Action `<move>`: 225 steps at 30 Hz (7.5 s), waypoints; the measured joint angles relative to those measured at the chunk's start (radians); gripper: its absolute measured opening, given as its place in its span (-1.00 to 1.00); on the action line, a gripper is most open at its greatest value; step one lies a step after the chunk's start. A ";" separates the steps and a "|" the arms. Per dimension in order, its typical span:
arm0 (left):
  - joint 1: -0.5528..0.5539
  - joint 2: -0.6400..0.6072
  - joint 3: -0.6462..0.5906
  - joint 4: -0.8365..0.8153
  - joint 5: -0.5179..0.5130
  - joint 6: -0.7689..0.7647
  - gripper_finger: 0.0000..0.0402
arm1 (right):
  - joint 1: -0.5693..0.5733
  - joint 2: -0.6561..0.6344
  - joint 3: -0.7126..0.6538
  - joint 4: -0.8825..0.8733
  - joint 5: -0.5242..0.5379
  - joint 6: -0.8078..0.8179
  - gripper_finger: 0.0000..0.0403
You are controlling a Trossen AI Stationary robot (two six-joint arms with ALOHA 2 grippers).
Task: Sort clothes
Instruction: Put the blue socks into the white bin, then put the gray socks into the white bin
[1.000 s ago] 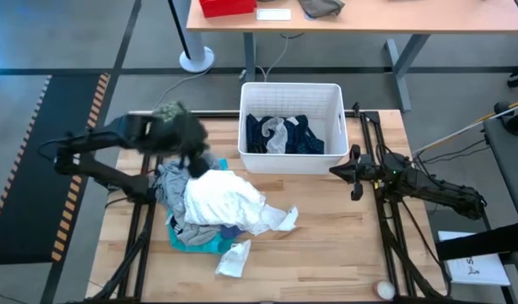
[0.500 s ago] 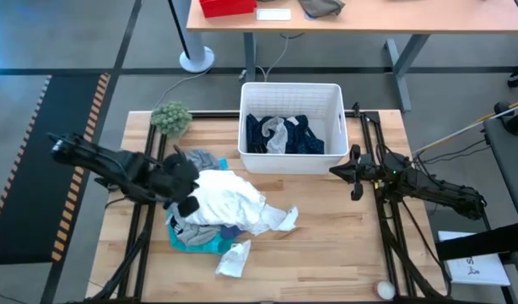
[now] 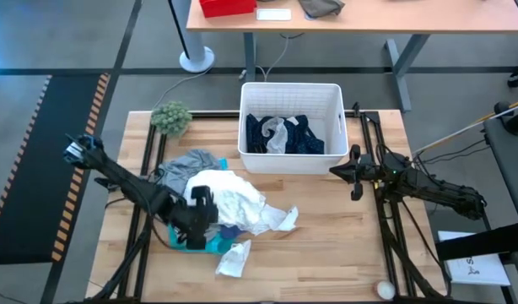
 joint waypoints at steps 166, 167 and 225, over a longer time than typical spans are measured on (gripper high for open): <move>-0.250 0.090 0.084 -0.119 -0.252 -0.357 -1.00 | 0.000 0.000 0.000 0.000 0.000 0.000 -1.00; -0.250 0.096 0.074 -0.112 -0.231 -0.357 -1.00 | 0.000 0.000 0.000 0.000 0.000 0.000 -1.00; -0.253 0.205 -0.040 -0.169 0.143 -0.758 -0.91 | 0.000 0.000 0.000 0.000 0.000 0.000 -1.00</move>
